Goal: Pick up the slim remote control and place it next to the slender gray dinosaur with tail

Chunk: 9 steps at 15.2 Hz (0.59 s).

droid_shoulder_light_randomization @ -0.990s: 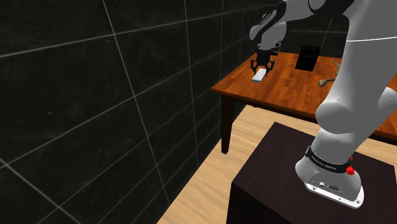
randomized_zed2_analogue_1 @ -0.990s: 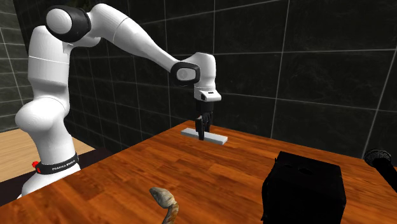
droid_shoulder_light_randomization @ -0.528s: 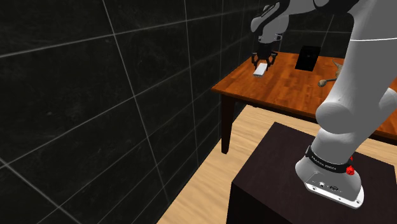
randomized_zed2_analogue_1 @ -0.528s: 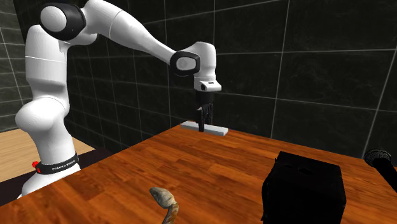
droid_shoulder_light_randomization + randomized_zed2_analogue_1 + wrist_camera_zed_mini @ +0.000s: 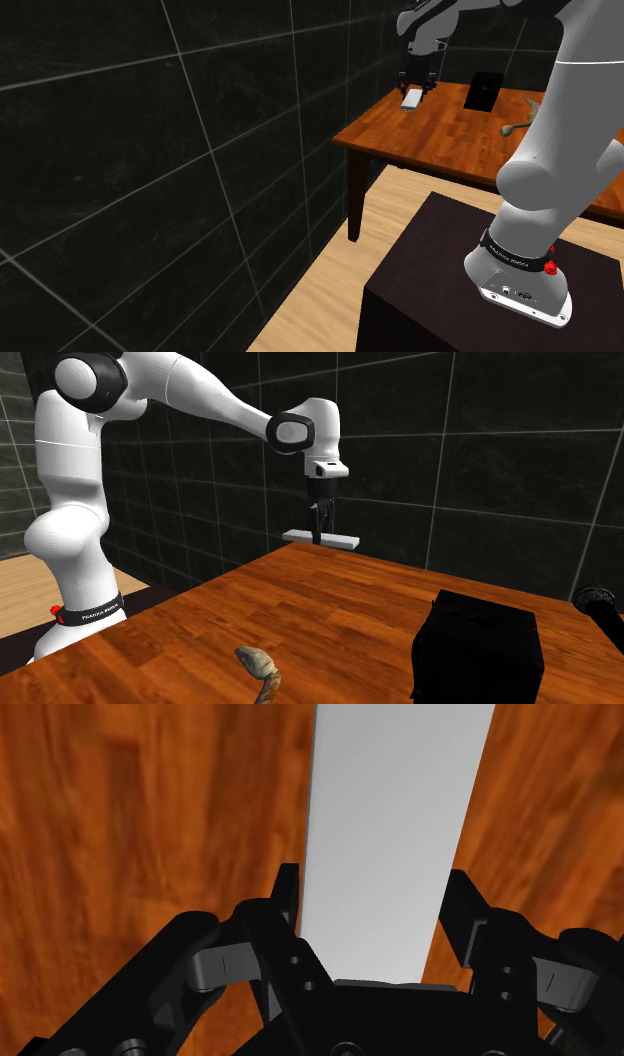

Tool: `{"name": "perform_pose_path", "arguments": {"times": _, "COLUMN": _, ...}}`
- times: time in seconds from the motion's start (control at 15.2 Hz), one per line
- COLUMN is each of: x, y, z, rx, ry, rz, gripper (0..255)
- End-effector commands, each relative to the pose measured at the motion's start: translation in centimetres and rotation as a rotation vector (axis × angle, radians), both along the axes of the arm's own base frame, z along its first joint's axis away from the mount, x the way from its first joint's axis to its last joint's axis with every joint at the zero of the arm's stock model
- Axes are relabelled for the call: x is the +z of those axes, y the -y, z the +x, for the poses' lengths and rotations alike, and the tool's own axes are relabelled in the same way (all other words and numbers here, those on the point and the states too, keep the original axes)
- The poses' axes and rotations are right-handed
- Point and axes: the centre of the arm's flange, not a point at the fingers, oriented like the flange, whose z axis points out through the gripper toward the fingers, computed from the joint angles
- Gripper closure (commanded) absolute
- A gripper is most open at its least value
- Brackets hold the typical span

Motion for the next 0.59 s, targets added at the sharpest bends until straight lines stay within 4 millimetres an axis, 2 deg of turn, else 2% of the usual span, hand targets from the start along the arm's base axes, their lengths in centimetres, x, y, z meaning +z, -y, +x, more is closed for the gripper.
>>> {"name": "perform_pose_path", "arguments": {"times": 0.0, "x": 1.0, "y": 0.0, "z": 0.1, "rx": 0.0, "ry": 0.0, "rz": 0.0, "gripper": 255}}
{"name": "perform_pose_path", "arguments": {"times": 0.53, "x": 5.2, "y": 0.0, "z": 0.1, "rx": 0.0, "ry": 0.0, "rz": 0.0, "gripper": 255}}
